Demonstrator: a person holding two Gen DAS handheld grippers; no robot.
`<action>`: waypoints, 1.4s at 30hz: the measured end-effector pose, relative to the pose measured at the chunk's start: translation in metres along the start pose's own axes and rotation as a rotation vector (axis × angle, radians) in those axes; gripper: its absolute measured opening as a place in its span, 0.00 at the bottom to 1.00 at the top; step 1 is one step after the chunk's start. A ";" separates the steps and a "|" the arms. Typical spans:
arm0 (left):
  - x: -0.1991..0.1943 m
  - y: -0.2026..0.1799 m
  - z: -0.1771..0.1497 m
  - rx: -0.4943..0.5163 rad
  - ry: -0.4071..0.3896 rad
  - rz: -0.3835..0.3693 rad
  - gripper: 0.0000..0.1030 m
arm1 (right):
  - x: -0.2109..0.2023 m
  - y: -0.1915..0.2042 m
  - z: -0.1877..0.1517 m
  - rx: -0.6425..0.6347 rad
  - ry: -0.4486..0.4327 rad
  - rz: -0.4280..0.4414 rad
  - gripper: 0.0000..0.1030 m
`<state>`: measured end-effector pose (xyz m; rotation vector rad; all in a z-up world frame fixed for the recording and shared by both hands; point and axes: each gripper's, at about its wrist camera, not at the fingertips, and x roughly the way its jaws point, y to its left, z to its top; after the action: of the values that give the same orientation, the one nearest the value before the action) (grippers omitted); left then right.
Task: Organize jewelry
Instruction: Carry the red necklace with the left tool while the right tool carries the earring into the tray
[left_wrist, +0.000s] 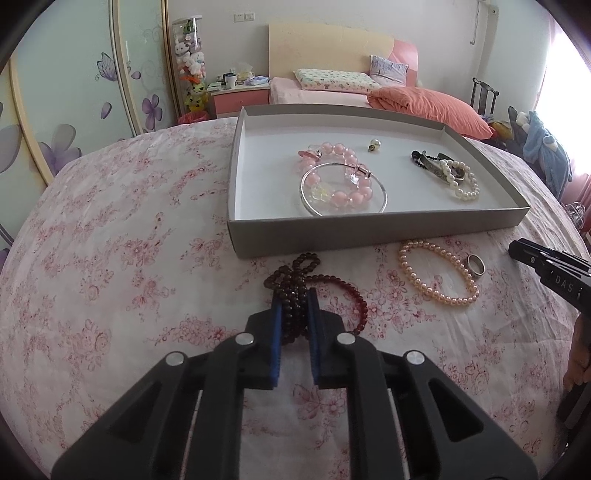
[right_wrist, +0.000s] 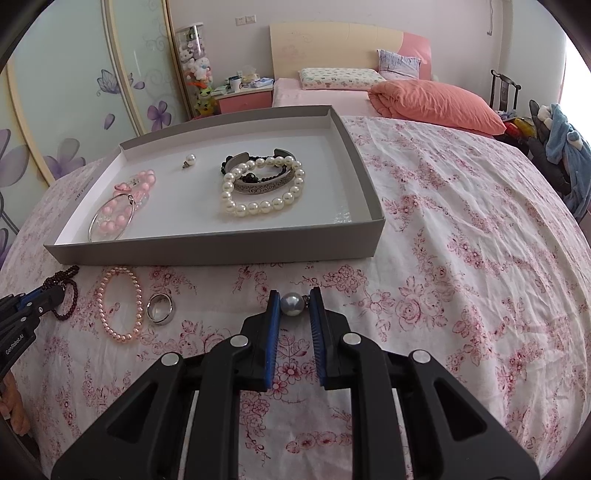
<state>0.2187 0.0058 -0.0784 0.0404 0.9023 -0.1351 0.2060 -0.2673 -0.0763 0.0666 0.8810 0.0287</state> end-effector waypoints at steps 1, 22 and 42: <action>0.000 -0.001 0.000 0.000 0.000 0.001 0.13 | 0.000 0.000 0.000 -0.001 0.000 0.000 0.17; 0.000 -0.001 0.000 -0.002 -0.001 -0.001 0.12 | 0.000 -0.001 0.000 0.014 -0.002 0.016 0.17; -0.045 -0.005 0.002 -0.031 -0.149 -0.007 0.10 | -0.063 0.020 0.000 -0.040 -0.256 0.050 0.17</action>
<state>0.1920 0.0049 -0.0423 -0.0019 0.7553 -0.1286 0.1658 -0.2503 -0.0263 0.0534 0.6226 0.0832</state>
